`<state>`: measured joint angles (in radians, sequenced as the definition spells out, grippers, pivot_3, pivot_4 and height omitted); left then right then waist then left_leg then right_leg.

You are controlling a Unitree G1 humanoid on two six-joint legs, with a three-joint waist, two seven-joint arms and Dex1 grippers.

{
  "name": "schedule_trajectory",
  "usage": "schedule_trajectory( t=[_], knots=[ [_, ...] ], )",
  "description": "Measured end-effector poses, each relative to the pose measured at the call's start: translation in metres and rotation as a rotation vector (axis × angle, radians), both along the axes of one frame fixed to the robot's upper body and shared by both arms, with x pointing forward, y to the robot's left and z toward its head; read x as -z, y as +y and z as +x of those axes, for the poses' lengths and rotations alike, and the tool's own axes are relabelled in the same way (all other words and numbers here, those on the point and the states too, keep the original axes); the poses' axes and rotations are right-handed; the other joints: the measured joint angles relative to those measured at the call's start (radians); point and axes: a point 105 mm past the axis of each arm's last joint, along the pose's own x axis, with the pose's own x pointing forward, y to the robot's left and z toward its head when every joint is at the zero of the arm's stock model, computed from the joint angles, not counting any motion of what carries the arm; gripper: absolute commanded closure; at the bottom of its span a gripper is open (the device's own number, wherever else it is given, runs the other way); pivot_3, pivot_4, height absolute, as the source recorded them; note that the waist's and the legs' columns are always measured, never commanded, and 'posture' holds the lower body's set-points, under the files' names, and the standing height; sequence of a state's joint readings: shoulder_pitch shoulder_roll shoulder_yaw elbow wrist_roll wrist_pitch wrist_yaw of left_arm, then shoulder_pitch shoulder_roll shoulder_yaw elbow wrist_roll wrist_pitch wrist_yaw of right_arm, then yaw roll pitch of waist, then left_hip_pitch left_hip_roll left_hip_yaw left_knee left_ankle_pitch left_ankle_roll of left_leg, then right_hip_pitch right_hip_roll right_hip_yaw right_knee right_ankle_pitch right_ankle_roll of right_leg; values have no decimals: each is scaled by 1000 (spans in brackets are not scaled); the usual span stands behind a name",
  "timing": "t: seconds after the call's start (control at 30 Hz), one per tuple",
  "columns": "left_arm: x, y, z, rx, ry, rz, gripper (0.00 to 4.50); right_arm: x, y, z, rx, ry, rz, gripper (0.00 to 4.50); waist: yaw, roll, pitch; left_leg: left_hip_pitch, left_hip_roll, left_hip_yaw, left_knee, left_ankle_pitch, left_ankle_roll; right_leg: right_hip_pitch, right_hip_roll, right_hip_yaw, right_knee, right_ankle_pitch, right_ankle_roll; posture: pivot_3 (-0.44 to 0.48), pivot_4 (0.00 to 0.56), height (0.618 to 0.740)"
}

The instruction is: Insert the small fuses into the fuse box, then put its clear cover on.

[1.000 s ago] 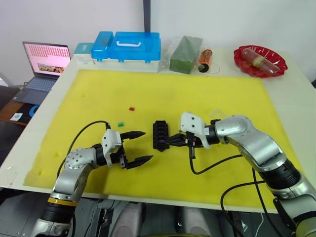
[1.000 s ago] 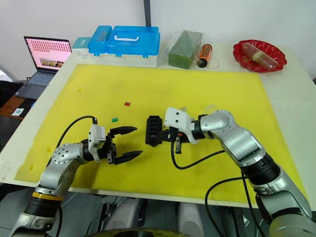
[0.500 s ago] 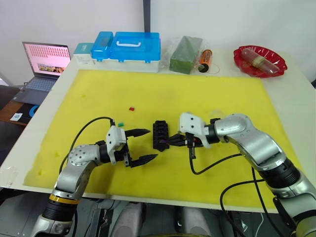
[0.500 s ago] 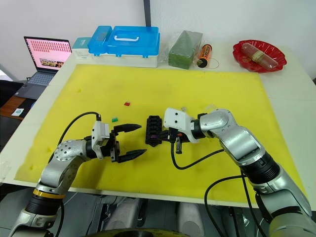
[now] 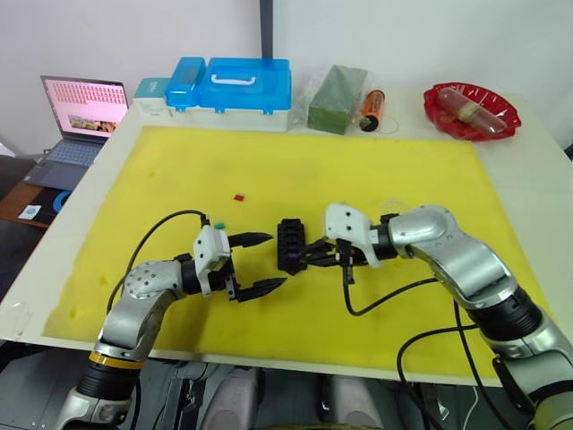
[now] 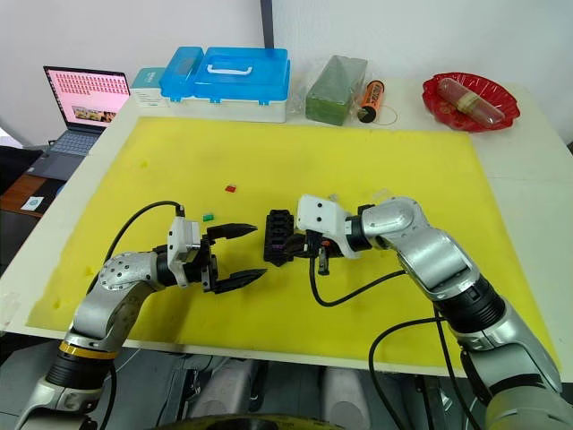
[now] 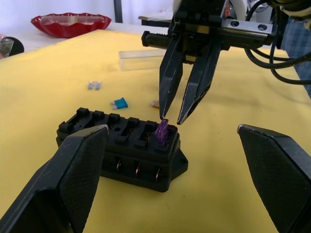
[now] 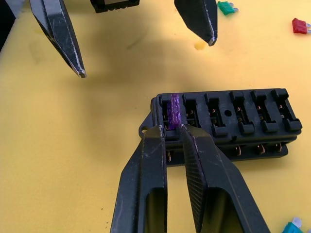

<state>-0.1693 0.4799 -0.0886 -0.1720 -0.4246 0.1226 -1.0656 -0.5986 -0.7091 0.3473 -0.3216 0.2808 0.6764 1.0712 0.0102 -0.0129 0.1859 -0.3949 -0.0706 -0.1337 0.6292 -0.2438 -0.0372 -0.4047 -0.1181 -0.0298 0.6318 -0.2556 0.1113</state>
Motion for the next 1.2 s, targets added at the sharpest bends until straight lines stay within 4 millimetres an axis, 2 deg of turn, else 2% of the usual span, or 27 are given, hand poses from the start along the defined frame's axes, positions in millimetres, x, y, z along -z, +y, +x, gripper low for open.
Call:
schedule_trajectory(
  t=[0.13,0.23,0.27,0.57,0.73,1.2],
  knots=[
    [0,0,0,1,0,2,0,-15,8,-2,-6,5,107,3859,-1,0,0,0,0,0,0,0,0,0,0,0,0,0,0,0,150,740],
    [0,0,0,2,0,3,0,-17,13,-2,2,13,139,4438,0,0,0,0,0,0,0,0,0,0,0,0,0,0,0,0,150,740],
    [0,0,0,2,0,3,0,-17,14,-1,5,12,143,4475,0,0,0,0,0,0,0,0,0,0,0,0,0,0,0,0,150,740],
    [0,0,0,6,-3,2,0,-7,14,6,51,23,136,4475,-1,0,0,1,0,0,0,0,0,0,0,0,0,0,0,0,150,740],
    [1,3,-1,11,-11,10,0,6,15,2,44,52,105,4475,-1,0,0,1,0,0,0,0,0,0,0,0,0,0,0,0,150,740],
    [2,4,0,12,-14,10,0,13,12,-6,6,31,65,4475,-1,0,0,2,0,0,0,0,0,1,0,0,0,0,0,0,150,740]
  ],
)
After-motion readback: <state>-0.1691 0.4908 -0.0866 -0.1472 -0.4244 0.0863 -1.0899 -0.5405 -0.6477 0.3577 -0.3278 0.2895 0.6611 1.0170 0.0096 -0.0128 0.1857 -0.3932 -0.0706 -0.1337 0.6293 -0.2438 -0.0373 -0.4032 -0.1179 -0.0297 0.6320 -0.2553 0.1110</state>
